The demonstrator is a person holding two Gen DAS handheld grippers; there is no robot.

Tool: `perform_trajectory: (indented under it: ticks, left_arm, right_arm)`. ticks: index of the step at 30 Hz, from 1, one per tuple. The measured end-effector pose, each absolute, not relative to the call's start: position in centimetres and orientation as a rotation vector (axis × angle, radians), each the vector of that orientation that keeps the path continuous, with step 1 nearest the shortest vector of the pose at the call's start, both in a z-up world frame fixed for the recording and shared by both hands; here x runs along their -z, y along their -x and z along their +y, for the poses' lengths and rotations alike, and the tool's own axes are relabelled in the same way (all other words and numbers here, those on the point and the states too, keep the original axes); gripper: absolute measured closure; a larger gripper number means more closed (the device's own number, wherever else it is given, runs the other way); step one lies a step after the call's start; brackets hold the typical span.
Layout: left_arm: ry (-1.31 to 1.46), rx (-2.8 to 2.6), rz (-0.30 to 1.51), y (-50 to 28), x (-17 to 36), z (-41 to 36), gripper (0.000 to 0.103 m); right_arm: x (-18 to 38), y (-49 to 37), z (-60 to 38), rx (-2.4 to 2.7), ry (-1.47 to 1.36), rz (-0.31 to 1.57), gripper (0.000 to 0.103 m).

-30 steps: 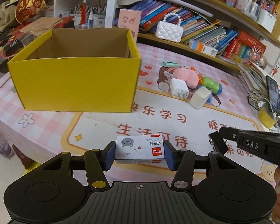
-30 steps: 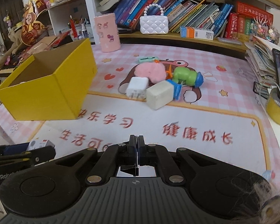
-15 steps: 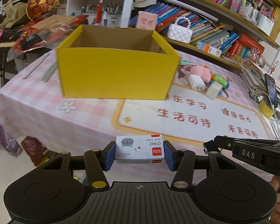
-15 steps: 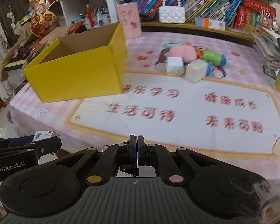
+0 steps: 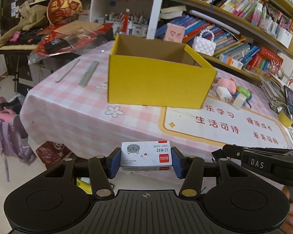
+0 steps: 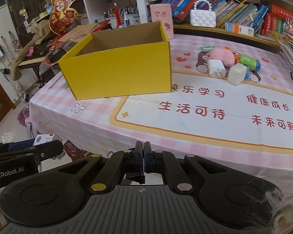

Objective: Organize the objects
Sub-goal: 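Carry the staple box and the binder clip with both tools over the yellow box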

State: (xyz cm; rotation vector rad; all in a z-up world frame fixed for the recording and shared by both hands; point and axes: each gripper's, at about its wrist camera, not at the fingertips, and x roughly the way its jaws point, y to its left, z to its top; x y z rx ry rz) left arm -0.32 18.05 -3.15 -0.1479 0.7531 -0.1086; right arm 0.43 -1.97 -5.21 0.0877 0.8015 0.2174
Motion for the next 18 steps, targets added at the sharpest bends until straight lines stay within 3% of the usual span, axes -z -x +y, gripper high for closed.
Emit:
perform_trajectory:
  ticks: [18]
  left_arm:
    - [0.161, 0.136, 0.640, -0.2, 0.7, 20.7, 0.051]
  right_arm:
    - [2.8, -0.9, 0.3, -0.198, -0.068, 0.731, 0.101]
